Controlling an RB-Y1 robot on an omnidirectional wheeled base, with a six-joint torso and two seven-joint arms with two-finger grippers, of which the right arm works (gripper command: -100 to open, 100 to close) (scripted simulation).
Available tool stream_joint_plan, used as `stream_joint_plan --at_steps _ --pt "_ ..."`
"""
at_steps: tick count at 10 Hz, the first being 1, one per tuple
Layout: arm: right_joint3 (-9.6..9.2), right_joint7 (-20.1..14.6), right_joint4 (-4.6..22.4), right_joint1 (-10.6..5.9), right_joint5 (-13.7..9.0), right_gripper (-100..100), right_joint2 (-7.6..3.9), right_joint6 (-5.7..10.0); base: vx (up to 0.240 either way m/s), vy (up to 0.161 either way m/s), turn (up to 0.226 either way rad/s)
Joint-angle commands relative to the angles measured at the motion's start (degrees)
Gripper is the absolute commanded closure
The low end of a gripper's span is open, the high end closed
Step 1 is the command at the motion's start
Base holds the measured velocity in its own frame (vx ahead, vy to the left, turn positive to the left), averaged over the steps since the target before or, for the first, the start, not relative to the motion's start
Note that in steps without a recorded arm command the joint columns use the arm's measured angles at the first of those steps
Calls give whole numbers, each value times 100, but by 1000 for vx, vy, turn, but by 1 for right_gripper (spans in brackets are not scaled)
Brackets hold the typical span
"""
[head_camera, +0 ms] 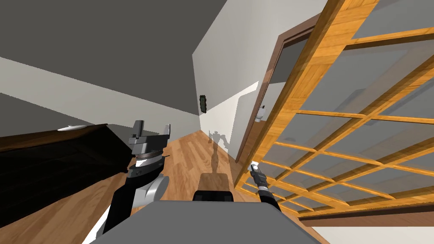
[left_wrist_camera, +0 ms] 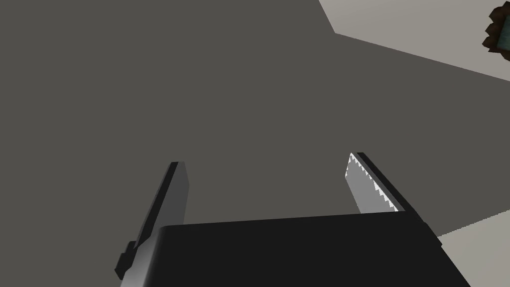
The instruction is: Pull the door open
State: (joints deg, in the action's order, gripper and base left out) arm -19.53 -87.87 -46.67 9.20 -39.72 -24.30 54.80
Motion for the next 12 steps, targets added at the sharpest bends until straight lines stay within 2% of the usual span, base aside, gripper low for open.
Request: stream_joint_plan --at_steps 1,2,3,4,9,10,11,12 --pt "-83 -86 -61 60 44 100 -85 64 -242 16 56" --pt "-55 -41 -58 44 28 100 -51 18 -110 11 14" --pt "-206 -166 -66 139 92 100 -149 138 -167 -20 119" --pt "-239 -196 -68 158 106 100 -175 172 -200 -35 99" --pt "-623 -543 -100 384 271 100 -482 564 -209 -30 94" --pt "-675 -589 -104 414 293 100 -524 617 -229 -3 74" --pt "-628 -528 -141 406 271 100 -497 533 -93 -4 10" --pt "-710 -615 -89 461 319 100 -544 643 -154 -14 160"
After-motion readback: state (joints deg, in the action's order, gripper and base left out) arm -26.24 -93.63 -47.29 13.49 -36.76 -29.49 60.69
